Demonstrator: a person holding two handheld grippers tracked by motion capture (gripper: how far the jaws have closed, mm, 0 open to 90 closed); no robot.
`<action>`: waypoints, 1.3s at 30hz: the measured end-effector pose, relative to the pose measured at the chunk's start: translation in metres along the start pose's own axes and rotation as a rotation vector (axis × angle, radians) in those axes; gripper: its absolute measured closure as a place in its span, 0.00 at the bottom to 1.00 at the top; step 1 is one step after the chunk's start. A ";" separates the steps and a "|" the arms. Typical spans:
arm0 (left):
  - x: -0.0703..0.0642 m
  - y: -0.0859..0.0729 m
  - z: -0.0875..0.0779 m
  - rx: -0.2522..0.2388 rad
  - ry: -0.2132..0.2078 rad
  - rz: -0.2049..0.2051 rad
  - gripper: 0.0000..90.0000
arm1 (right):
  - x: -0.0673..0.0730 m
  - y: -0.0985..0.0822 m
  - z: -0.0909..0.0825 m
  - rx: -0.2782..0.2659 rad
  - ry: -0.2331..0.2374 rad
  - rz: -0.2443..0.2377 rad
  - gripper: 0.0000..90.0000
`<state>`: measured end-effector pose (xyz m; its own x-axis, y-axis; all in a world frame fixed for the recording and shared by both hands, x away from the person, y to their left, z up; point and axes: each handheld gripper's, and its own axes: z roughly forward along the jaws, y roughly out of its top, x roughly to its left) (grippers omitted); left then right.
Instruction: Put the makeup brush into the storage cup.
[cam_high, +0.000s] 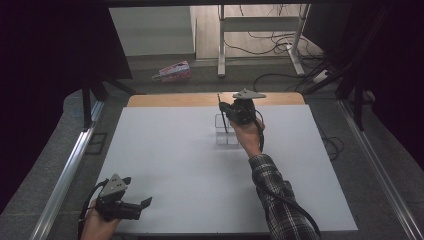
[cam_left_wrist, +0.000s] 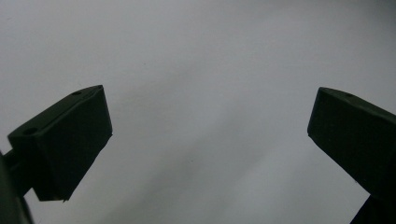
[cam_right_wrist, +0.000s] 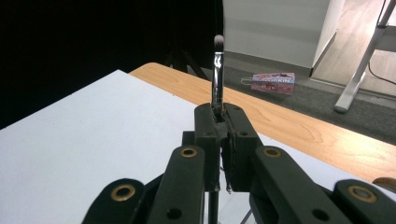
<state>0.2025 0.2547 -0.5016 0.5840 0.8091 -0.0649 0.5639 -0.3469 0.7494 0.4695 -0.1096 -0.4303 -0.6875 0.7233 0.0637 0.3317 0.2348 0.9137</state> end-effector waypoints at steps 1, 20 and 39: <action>0.000 0.000 0.000 0.000 0.000 0.000 0.00 | 0.000 -0.001 0.001 -0.003 0.003 0.002 0.94; 0.000 0.000 0.000 0.002 -0.001 0.001 0.00 | 0.001 -0.025 0.007 0.040 -0.005 0.003 0.94; -0.001 0.000 0.001 0.005 -0.001 0.007 0.01 | 0.004 -0.020 0.011 0.039 -0.005 -0.003 0.17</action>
<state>0.2025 0.2535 -0.5019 0.5885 0.8062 -0.0603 0.5628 -0.3551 0.7464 0.4671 -0.1044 -0.4531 -0.6852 0.7260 0.0585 0.3545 0.2624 0.8975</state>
